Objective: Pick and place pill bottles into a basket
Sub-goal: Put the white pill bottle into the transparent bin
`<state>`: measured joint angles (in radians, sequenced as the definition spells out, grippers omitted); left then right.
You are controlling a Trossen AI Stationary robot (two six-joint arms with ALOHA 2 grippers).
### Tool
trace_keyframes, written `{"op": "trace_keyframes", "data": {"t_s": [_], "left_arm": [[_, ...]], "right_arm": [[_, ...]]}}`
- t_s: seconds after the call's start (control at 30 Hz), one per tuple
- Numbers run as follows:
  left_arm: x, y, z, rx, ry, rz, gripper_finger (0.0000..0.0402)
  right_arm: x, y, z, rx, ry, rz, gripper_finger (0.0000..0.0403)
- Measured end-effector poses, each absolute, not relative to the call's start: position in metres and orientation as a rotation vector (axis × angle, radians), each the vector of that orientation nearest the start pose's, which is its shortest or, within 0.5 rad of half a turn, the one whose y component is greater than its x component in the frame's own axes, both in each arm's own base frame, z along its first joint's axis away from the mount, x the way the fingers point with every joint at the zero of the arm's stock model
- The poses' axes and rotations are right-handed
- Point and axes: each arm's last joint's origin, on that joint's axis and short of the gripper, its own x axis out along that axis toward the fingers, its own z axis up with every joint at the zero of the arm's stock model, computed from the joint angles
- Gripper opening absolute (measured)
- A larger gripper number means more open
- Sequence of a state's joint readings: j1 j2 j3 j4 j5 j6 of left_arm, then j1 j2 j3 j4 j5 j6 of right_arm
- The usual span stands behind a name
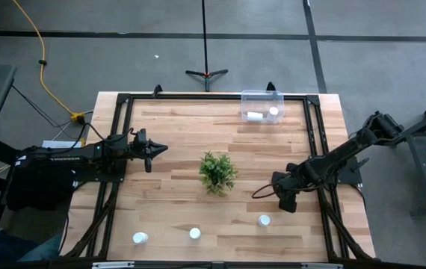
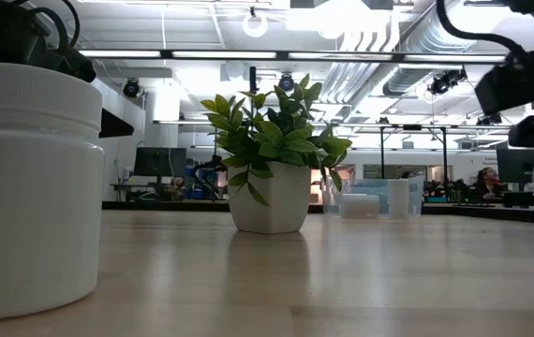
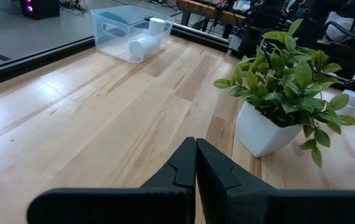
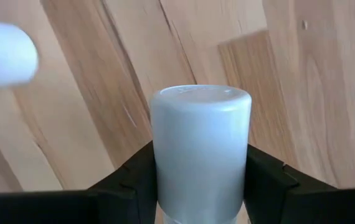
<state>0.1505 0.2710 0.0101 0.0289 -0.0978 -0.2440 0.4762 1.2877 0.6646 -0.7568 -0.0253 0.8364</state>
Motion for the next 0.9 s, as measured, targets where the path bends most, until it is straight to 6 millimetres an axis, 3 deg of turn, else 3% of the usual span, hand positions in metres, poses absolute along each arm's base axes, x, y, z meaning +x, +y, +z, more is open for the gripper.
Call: {"op": "trace_keyframes", "data": {"t_s": [0.47, 0.9], "left_arm": [[0.11, 0.02, 0.147, -0.248, 0.201, 0.274, 0.0046], [0.11, 0.02, 0.147, -0.245, 0.202, 0.274, 0.0046]], "right_arm": [[0.21, 0.085, 0.18, 0.512, 1.11, -0.094, 0.0166], [0.222, 0.052, 0.251, 0.61, 0.487, -0.029, 0.0166]]}}
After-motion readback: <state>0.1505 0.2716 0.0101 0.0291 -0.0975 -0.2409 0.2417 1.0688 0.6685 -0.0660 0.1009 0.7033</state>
